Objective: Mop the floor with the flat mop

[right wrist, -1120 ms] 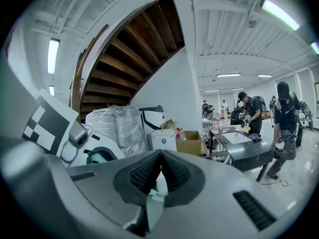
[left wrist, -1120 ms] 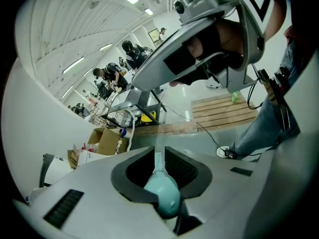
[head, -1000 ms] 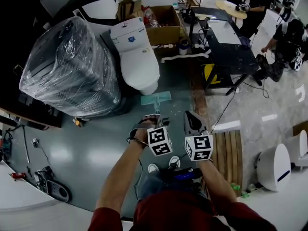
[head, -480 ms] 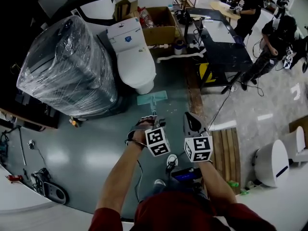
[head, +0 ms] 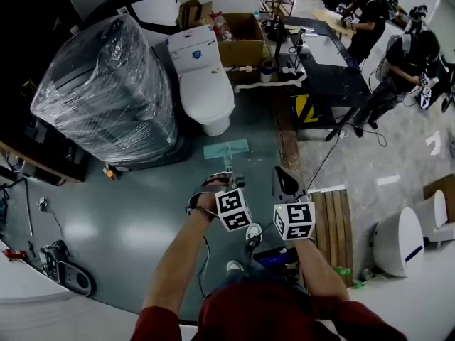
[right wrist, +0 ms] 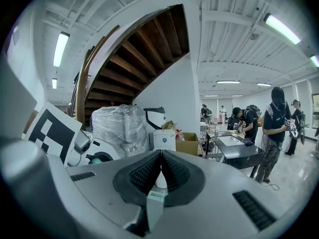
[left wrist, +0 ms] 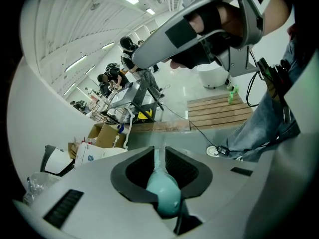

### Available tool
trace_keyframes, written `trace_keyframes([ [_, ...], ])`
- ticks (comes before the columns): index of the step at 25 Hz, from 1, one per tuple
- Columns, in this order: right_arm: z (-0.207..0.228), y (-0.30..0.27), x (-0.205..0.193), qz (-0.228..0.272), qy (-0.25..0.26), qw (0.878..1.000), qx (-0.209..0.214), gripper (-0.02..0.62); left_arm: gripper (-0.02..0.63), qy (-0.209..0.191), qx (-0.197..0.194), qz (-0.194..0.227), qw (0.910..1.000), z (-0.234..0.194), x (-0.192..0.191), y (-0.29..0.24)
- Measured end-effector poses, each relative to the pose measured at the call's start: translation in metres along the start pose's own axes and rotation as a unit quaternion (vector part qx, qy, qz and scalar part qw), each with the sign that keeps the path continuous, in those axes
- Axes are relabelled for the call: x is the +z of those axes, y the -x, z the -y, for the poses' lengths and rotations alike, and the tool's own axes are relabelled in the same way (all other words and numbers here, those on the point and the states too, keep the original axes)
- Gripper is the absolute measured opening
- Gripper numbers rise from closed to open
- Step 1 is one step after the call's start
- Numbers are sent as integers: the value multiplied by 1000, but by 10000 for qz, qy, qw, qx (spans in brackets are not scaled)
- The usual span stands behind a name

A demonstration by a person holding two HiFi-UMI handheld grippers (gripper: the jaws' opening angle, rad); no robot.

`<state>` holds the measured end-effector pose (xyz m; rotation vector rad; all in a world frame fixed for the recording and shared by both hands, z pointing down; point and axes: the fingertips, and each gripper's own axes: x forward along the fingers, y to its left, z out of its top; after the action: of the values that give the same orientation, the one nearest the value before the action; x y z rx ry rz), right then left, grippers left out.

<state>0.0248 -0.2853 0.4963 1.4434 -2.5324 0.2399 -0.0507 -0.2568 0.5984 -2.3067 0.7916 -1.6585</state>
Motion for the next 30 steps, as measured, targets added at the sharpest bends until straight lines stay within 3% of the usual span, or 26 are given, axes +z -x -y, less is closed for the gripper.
trace_keyframes([
  [12, -62, 77, -14, 13, 208, 9997, 108, 17, 78, 108, -4, 44, 9999, 82, -22, 57],
  [30, -116, 159, -31, 104, 328, 9991, 244, 17, 78, 279, -67, 83, 9996, 164, -34, 114],
])
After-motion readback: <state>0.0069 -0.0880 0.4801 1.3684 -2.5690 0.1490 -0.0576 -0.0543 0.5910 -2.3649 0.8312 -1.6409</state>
